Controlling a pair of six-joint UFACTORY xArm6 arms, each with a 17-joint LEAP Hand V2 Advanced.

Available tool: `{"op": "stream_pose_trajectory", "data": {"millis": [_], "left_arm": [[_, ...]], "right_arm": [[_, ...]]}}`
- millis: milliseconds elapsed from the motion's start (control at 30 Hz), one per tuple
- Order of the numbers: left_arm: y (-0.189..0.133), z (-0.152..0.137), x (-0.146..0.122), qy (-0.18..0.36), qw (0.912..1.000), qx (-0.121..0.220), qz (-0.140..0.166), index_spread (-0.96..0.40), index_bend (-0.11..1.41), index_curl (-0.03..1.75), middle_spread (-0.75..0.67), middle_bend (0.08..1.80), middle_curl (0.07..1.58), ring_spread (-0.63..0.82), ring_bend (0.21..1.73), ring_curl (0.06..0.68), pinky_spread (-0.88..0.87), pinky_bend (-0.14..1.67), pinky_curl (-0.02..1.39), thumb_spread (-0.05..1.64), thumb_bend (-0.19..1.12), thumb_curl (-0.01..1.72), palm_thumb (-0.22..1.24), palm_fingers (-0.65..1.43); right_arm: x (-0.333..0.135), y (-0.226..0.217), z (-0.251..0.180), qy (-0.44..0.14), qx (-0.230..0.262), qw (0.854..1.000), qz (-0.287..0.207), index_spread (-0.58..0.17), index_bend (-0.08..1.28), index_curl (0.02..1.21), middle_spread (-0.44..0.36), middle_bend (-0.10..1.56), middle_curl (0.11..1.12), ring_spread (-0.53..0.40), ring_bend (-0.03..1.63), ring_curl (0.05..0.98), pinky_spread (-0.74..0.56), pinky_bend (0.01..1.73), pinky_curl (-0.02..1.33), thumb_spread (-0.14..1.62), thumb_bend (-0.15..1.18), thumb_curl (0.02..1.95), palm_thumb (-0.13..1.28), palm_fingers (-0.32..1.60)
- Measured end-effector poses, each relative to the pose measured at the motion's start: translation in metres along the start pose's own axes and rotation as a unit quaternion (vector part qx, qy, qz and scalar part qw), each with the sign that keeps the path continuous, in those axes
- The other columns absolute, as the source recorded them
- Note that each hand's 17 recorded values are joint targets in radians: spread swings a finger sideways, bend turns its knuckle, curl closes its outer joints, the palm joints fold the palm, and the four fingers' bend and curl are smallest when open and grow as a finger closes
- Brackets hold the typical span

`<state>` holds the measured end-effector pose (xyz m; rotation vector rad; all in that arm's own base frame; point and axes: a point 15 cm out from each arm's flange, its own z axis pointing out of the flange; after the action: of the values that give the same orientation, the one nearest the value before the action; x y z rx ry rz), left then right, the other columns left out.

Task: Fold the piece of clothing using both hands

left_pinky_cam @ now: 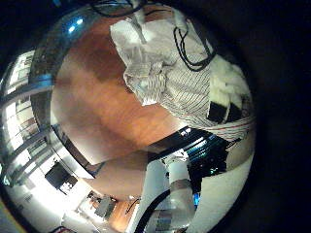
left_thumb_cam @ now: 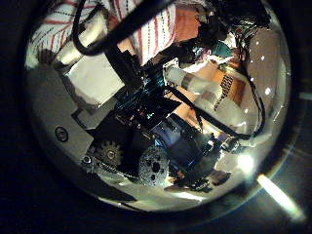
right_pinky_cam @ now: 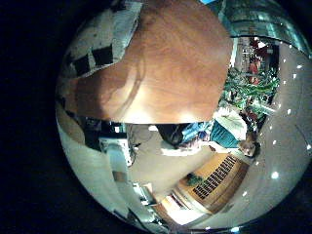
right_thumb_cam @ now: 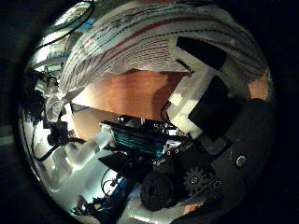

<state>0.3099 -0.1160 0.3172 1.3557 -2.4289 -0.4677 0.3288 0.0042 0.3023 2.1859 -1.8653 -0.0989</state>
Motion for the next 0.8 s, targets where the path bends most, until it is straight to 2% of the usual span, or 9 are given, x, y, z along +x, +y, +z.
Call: {"op": "stream_pose_trajectory", "data": {"millis": [167, 400, 567, 800], "left_arm": [[-0.002, -0.022, -0.007, -0.001, 0.9999, 0.009, -0.013, -0.65, 0.17, 1.49, -0.74, 0.73, 1.19, -0.46, 1.36, 0.510, -0.58, 1.25, 0.67, 1.09, -0.02, 0.54, 0.80, 1.06], [-0.045, -0.021, -0.033, -0.001, 0.9994, -0.013, -0.032, -0.63, 0.16, 1.49, -0.74, 0.73, 1.19, -0.46, 1.36, 0.512, -0.58, 1.25, 0.67, 1.09, -0.02, 0.54, 0.79, 1.05], [-0.081, -0.012, -0.050, -0.003, 0.9991, -0.025, -0.035, -0.62, 0.16, 1.49, -0.75, 0.73, 1.19, -0.46, 1.36, 0.513, -0.58, 1.24, 0.67, 1.10, -0.02, 0.53, 0.78, 1.03], [-0.134, 0.000, -0.062, -0.003, 0.9996, -0.017, -0.022, -0.60, 0.16, 1.49, -0.75, 0.73, 1.19, -0.47, 1.36, 0.513, -0.58, 1.23, 0.67, 1.10, -0.02, 0.51, 0.76, 1.01]], "right_arm": [[-0.002, -0.011, -0.030, 0.003, 0.027, 1.000, -0.005, -0.434, 0.83, 1.01, -0.224, 1.14, 0.89, -0.230, 1.37, 0.660, -0.26, 1.35, 0.63, 1.39, 0.04, 0.45, 0.92, 1.02], [-0.002, -0.062, -0.036, 0.004, 0.016, 1.000, -0.007, -0.435, 0.81, 1.06, -0.218, 1.14, 0.90, -0.229, 1.37, 0.675, -0.26, 1.34, 0.66, 1.39, 0.01, 0.46, 0.93, 1.02], [0.003, -0.084, -0.021, 0.002, -0.022, 1.000, -0.003, -0.438, 0.80, 1.08, -0.217, 1.14, 0.90, -0.228, 1.37, 0.682, -0.25, 1.33, 0.68, 1.39, 0.00, 0.47, 0.94, 1.02], [0.021, -0.101, 0.006, -0.006, -0.090, 0.996, 0.015, -0.440, 0.80, 1.11, -0.213, 1.14, 0.92, -0.231, 1.36, 0.694, -0.26, 1.31, 0.70, 1.39, -0.01, 0.48, 0.96, 1.00]]}}
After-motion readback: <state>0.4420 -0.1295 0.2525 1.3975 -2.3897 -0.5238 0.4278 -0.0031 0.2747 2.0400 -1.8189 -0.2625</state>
